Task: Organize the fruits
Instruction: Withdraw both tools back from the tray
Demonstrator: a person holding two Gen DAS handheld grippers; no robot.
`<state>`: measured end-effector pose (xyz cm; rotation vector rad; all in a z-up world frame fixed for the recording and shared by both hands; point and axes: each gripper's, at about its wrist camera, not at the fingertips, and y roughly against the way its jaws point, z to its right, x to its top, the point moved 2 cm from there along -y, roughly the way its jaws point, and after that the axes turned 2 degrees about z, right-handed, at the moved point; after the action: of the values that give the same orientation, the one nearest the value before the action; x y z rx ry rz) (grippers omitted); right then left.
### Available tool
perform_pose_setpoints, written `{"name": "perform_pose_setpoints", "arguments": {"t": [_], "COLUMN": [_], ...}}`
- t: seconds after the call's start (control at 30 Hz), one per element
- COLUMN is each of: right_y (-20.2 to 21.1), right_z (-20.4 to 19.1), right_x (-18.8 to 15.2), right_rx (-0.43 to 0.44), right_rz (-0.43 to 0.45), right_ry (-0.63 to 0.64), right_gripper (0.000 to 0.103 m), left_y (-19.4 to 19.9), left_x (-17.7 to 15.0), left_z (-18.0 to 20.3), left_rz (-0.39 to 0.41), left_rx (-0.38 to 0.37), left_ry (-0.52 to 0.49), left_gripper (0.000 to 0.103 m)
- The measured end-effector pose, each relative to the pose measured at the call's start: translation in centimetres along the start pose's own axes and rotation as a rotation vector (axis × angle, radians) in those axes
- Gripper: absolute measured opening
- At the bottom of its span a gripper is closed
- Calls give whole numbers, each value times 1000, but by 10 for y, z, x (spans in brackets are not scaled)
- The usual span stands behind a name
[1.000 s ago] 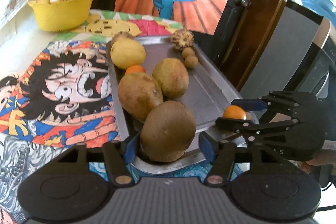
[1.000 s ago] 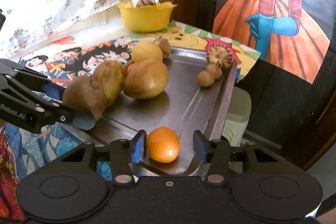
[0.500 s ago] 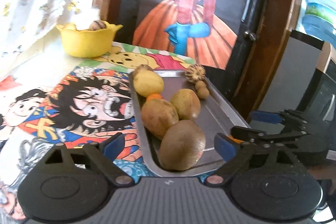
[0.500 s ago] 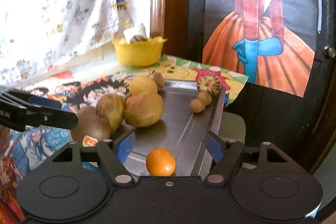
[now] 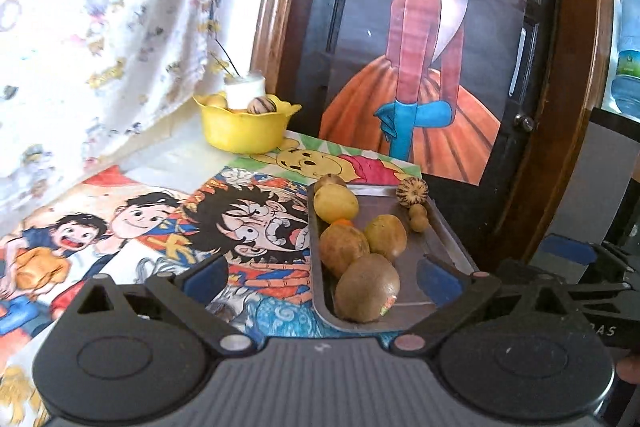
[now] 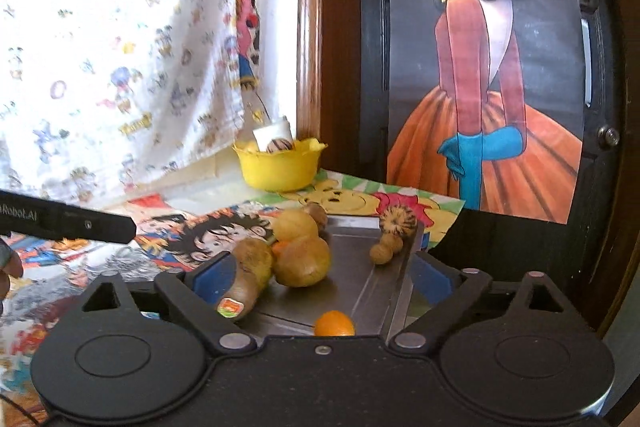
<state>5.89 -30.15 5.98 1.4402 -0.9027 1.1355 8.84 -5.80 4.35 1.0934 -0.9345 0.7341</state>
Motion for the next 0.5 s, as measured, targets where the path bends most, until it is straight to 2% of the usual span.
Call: {"name": "perform_pose_setpoints", "arguments": {"t": [0.13, 0.5], "right_y": [23, 68], "right_z": [-6, -38], "right_x": [-4, -27], "right_rx": [14, 63], "right_rz": [11, 5], "right_ry": [-21, -55], "right_gripper": [102, 102], "left_y": [25, 73], "left_x": [-13, -52], "left_z": [5, 1], "left_rz": [22, 41], "left_rx": [34, 136], "left_ry": [4, 17], "left_gripper": [103, 103]}}
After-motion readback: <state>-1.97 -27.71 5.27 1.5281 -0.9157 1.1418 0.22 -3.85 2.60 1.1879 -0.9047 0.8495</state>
